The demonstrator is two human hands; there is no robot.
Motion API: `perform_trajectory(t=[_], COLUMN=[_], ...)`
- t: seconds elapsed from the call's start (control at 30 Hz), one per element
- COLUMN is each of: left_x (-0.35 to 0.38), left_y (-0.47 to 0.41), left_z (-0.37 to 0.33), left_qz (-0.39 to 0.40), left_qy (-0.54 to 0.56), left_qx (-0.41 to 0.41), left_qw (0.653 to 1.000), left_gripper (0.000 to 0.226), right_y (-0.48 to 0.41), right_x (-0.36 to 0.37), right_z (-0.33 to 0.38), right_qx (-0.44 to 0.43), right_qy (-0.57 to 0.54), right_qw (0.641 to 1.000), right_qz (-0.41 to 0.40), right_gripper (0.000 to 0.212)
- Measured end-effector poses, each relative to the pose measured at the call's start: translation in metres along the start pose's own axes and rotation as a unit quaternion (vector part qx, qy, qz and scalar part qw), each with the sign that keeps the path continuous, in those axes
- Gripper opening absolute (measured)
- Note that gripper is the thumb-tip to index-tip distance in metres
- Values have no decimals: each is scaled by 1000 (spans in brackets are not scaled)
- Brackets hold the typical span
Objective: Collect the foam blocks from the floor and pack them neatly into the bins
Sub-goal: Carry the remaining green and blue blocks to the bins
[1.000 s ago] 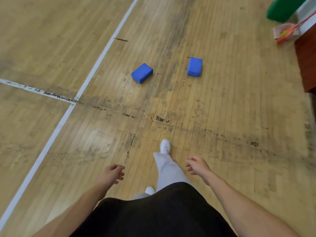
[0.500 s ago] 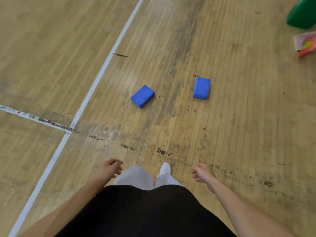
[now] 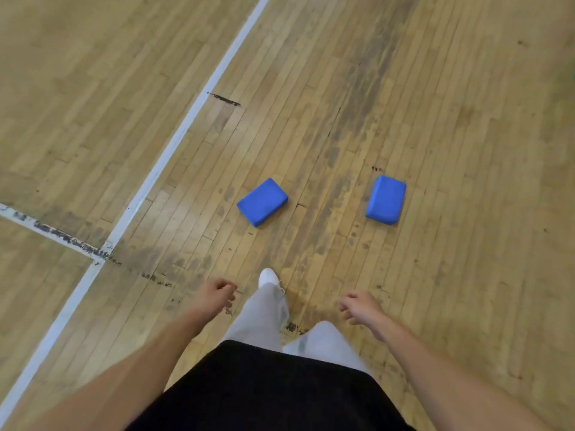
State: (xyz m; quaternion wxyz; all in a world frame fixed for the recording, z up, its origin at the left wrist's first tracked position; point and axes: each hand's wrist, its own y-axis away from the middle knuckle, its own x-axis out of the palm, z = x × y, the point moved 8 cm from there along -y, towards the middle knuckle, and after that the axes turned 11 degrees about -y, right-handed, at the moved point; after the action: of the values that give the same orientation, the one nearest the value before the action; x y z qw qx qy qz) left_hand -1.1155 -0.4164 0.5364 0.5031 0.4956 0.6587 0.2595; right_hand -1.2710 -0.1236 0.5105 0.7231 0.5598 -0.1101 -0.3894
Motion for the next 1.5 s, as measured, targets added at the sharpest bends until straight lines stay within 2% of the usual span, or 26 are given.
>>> perform_trajectory(t=[0.17,0.3,0.43,0.53,0.63,0.77,0.87,0.93,1.0,1.07,1.13,1.23,1.33,1.4,1.5], left_x=[-28,-29,-11,18,53,103,124,130,130,114,103,87,73,75,84], left_y=[-55,-87,-109,-140,-204,-324,-428,-493,-551,-596,-634,-674,-700,-706,-701], left_z=[-84,-121,-142,-149,-148,-126,-108,-98,-91,-92,-94,-90,-63,-49,-46], left_qz=[4,4,-16,-27,-26,-30,-75,-133,-211,-283,-308,-313,-279,-249,-247], left_qy=[-5,-17,-21,-46,-107,-175,-230,-281,-262,-198,-186,-264,-341,-323,-288], left_qx=[26,28,11,13,27,53,73,83,94,111,123,109,36,-5,-37], left_qw=[1000,999,1000,999,994,983,967,947,937,932,925,906,897,913,924], left_gripper=[22,22,21,19,19,20,22,22,25,33,41,58,84,92,89], right_y=[-46,-77,-113,-161,-233,-344,-430,-489,-543,-589,-619,-654,-680,-696,-715], right_x=[10,3,-12,-20,-20,-1,28,50,73,99,118,138,150,152,151], right_z=[120,171,186,182,175,170,170,166,163,168,174,186,177,167,147], right_qx=[-82,-112,-127,-146,-176,-234,-287,-314,-353,-372,-382,-399,-384,-356,-305], right_qy=[4,26,66,143,222,275,312,319,359,401,424,395,353,299,240], right_qw=[996,992,986,972,949,923,897,887,859,832,817,825,850,880,916], right_qz=[30,56,84,116,138,134,123,112,98,92,87,66,77,96,99], right_gripper=[14,8,9,9,13,13,18,20,21,20,17,30,39,43,52])
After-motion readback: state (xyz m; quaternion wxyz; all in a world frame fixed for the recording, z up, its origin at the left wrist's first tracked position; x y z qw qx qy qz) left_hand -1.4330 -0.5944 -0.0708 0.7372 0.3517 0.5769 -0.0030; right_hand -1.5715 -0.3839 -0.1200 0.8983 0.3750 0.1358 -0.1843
